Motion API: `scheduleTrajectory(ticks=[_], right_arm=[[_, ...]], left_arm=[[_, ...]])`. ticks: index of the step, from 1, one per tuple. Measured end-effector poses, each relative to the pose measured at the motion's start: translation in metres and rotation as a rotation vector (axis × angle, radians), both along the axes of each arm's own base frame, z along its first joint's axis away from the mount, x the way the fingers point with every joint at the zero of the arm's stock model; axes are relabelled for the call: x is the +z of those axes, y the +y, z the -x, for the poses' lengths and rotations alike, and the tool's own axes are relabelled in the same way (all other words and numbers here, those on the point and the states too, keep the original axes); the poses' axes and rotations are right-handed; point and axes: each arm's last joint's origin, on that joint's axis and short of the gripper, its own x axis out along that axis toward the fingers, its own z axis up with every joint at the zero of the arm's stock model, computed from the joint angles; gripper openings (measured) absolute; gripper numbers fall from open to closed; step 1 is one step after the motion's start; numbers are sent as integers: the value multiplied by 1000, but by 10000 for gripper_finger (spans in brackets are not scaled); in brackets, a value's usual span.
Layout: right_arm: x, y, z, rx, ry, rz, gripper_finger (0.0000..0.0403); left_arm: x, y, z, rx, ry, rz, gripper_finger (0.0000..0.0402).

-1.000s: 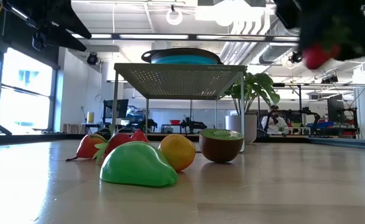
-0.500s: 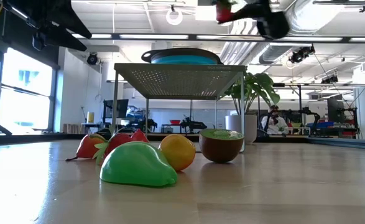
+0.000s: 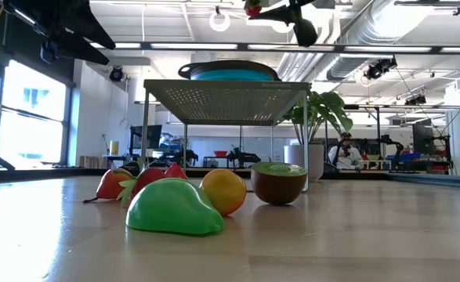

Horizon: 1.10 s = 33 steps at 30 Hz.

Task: Pick & Place Fruit
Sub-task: Put the red strawberry in the blue bowl on the shelf

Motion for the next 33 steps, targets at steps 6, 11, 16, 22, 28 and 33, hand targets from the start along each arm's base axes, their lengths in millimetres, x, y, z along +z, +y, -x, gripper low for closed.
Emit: scheduleTrajectory(ticks=[6,11,16,22,28,33], right_arm=[[4,-20,-2,-60,-27,104,129],[1,-28,-7,-107,-26,152,129],[-7,-35,-24,-123,11,188,129],[-4,-47,-47,-130,117,267,129],[12,-64,-46,-166,307,296,129],[24,-72,-44,-176,337,332,129]], left_arm=[[1,1,0,33,-11,-14,214],[1,2,0,71,-23,-37,214],[2,3,1,120,-32,-69,214],[3,5,2,161,-39,-95,214],[3,5,2,180,-41,-108,214],[3,6,3,217,-47,-132,214]])
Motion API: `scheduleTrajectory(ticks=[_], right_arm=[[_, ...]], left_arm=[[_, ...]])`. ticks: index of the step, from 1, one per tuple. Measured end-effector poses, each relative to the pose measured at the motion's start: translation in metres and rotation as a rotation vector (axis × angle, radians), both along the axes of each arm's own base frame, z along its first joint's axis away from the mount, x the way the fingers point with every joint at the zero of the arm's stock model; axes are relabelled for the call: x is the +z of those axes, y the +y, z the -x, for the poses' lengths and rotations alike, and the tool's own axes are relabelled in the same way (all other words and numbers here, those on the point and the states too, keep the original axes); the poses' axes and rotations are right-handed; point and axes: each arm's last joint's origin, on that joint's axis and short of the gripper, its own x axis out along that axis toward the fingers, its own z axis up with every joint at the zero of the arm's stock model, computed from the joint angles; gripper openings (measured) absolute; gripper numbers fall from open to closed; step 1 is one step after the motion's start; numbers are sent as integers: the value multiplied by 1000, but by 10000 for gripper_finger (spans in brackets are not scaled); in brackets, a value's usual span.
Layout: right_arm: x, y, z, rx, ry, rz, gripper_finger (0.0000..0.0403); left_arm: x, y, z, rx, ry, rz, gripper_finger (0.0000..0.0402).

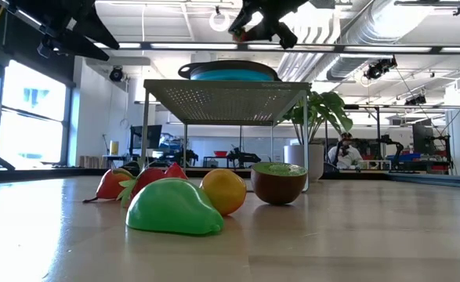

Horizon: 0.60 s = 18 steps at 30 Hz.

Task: Pick & Place Fruit
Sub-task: Put the red strawberry in the blue bowl on the shelf

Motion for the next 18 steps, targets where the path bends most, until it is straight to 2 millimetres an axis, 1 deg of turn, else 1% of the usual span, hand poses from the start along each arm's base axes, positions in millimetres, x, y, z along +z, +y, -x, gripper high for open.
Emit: scheduleTrajectory(ticks=[5,8,14,18], right_arm=[[-2,0,0,19,37,12,129],[-10,-1,-4,31,71,5,129],[-34,-6,-16,54,171,-17,129],[-38,-7,-17,73,190,-17,131]], left_arm=[[0,0,0,16,-3,-10,214],[0,0,0,17,-3,-10,214],[0,1,0,18,-2,-12,214],[0,1,0,18,-2,-11,214]])
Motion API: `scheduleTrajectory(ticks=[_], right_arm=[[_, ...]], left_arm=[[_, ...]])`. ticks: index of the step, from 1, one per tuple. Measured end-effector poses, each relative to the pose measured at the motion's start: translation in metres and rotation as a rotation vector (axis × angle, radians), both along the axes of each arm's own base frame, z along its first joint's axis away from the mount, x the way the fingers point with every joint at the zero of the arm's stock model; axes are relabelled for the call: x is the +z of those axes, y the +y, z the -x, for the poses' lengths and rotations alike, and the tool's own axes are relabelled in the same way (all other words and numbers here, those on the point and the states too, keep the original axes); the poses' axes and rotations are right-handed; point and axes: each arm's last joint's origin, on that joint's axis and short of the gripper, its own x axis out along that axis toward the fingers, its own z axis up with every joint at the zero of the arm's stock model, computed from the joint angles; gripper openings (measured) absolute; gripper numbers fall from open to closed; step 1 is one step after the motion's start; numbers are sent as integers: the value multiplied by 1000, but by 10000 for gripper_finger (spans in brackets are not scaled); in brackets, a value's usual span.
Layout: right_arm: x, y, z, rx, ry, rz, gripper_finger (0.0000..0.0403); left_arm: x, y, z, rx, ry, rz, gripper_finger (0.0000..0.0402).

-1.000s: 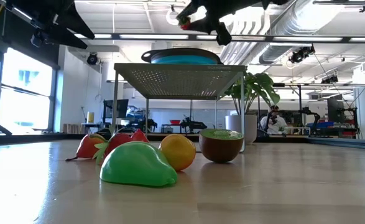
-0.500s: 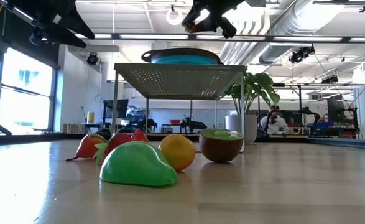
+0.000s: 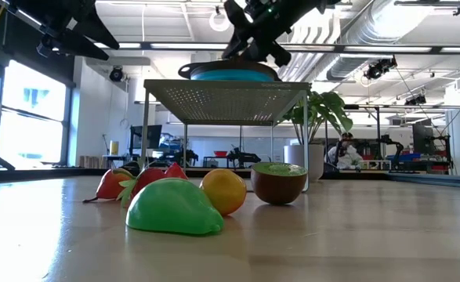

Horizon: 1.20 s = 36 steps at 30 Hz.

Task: Pick & Place Fruit
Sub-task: Put the red strawberry in the blue bowl on the shelf, then put the orange peach in the blue bowl on the shelf

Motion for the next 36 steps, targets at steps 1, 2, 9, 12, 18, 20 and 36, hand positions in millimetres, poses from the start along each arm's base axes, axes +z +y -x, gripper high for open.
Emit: scheduleTrajectory(ticks=[1,2,9,12,18,20,36], right_arm=[[0,0,0,6,-2,-2,131],[0,0,0,7,-1,-2,131],[0,1,0,59,36,37,163],[-3,2,1,82,71,29,183],[-5,2,2,89,88,21,223],[-5,2,2,91,87,20,232],[-1,3,4,146,97,47,238]], left_arm=[[0,0,0,0,0,0,214],[0,0,0,-2,0,1,214],[0,0,0,-4,0,2,214],[0,0,0,-4,0,2,214],[0,0,0,-4,0,2,214],[0,0,0,-3,0,3,214],[0,0,0,-13,19,-15,214]])
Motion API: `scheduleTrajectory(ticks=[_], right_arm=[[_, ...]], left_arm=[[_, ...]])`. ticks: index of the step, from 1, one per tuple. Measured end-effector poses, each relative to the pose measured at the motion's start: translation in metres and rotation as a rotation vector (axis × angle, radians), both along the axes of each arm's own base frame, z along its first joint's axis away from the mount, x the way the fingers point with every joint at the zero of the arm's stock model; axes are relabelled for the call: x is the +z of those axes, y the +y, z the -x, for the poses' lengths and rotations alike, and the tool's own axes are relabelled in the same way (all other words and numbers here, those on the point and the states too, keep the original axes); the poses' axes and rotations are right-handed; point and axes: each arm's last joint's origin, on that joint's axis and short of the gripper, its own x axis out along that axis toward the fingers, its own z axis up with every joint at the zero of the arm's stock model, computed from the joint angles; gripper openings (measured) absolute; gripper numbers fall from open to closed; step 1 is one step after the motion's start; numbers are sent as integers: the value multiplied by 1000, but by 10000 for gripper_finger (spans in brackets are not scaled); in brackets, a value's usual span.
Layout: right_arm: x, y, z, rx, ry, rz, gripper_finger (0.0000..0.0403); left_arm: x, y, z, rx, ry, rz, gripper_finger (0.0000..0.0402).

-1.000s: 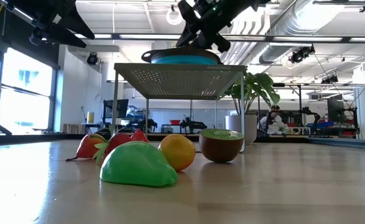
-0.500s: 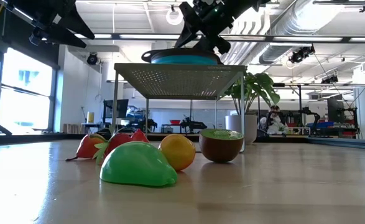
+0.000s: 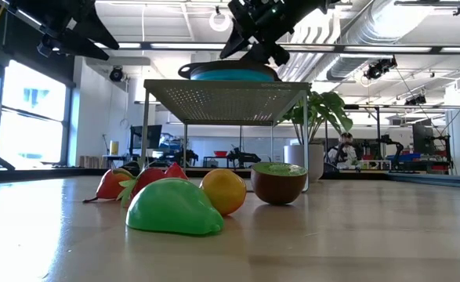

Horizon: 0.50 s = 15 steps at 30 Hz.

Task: Pick & Place Fruit
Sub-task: Put the orange peach in the blue bowl on the shelf

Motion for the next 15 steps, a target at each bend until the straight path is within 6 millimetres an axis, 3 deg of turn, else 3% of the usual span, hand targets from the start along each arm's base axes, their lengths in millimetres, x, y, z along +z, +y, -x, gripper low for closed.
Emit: scheduleTrajectory(ticks=[15], right_arm=[[34,4,22,19,-78,65,238]], left_arm=[[0,0,0,-18,4,11,214]])
